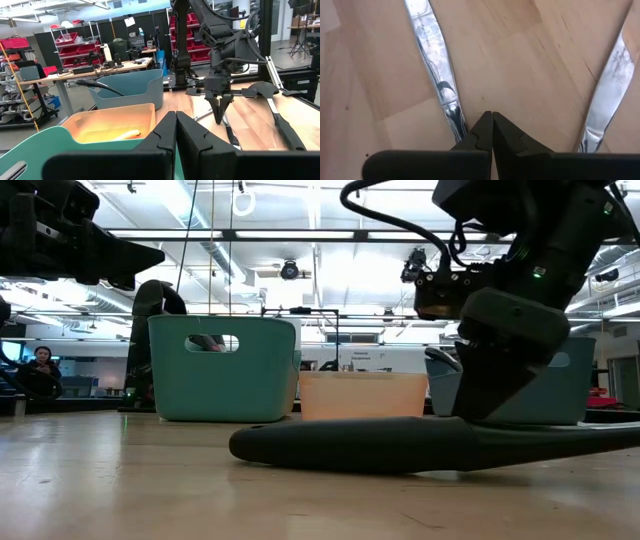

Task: Pick & Place Kitchen Items
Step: Adjust the silver knives

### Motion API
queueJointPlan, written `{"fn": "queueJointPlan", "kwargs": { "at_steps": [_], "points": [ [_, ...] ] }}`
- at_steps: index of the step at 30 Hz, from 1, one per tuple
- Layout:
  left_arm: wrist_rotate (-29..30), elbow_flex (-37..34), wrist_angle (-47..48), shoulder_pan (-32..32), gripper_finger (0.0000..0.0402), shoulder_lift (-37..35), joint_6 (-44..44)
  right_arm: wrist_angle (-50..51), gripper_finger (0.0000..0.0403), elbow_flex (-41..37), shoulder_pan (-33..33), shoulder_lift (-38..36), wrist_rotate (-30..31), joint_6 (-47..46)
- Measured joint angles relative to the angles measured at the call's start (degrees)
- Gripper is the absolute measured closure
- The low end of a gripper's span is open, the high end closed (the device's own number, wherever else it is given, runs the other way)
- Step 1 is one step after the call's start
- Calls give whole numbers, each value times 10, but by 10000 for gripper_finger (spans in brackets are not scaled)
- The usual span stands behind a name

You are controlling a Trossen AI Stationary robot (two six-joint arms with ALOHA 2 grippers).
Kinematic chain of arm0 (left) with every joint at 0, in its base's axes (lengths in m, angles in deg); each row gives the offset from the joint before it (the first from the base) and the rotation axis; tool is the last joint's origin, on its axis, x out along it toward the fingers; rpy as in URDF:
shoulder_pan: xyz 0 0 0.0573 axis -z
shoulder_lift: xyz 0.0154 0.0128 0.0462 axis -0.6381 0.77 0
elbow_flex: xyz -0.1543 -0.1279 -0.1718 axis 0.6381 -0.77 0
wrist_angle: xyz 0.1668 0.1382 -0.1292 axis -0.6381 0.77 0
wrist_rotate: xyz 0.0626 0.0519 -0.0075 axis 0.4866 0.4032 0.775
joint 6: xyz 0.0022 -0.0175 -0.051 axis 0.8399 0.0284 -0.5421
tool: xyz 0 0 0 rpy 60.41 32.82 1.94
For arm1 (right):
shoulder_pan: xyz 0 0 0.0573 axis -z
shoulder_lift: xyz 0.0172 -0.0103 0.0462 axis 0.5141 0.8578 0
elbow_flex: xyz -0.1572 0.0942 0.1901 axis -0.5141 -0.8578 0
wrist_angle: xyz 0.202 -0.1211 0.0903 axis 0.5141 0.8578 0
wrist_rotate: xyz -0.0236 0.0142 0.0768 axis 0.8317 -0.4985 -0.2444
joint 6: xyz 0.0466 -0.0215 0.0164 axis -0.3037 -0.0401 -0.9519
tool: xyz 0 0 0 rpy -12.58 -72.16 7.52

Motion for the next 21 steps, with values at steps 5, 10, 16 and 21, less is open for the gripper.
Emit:
{"fn": "queueJointPlan", "kwargs": {
  "at_steps": [5, 10, 16, 21],
  "points": [
    [0, 0, 0, 0, 386, 0, 0, -10, 396, 0, -11, 0, 2, 3],
    [0, 0, 0, 0, 386, 0, 0, -22, 396, 0, -19, 1, -4, 15],
    [0, 0, 0, 0, 386, 0, 0, -34, 396, 0, -29, 1, -8, 13],
    [0, 0, 0, 0, 386, 0, 0, -40, 396, 0, -30, 1, 0, 11]
  ]
}}
